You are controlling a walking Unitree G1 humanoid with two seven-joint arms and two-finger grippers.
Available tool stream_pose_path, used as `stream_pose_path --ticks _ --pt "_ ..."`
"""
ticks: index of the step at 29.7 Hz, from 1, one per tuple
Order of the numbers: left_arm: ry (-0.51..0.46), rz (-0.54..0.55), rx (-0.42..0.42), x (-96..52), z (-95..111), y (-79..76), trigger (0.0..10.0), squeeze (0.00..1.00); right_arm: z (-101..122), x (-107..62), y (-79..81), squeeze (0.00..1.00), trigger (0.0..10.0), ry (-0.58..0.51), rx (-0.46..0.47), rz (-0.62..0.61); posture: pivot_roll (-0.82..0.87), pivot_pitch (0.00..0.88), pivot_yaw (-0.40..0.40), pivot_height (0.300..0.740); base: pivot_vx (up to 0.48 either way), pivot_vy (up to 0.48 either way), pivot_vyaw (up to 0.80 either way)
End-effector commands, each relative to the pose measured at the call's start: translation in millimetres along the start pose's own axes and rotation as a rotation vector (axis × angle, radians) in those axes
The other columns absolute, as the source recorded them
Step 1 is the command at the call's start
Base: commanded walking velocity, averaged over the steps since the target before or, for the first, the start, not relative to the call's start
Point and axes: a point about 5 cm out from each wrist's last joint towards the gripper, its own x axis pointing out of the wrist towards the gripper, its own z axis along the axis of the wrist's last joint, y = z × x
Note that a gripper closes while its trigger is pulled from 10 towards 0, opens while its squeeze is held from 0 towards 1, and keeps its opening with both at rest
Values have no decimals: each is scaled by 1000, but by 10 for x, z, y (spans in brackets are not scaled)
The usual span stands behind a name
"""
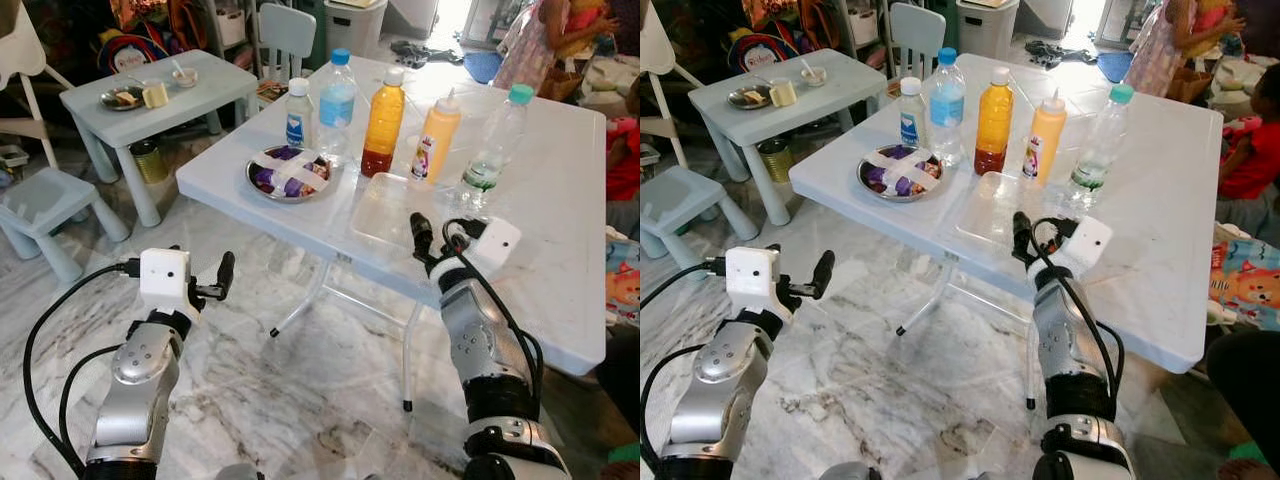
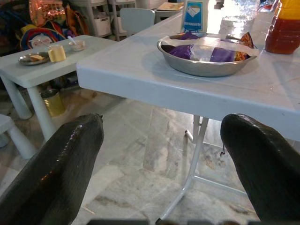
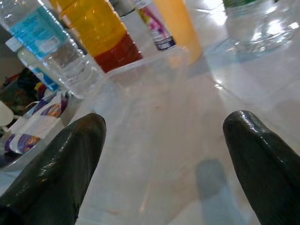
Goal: Restocking fridge
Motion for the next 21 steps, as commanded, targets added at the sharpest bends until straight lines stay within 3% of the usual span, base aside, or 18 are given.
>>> stream_pose_path --ticks 1,3,4,21 --pt "-6 -2 20 12 39 -9 10000 0 0 46 28 0 10000 7 7 17 81 55 -11 740 0 0 0" --pt "-4 -3 21 11 35 -10 10000 0 -16 65 43 0 9647 16 24 32 83 55 -11 740 0 0 0" --pt "-3 -3 21 11 34 -11 10000 0 -27 83 55 0 0 22 37 43 83 55 -10 740 0 0 0" --pt "-1 -11 29 15 31 -40 10000 0 -74 134 47 0 0 37 102 35 84 63 -13 740 0 0 0"
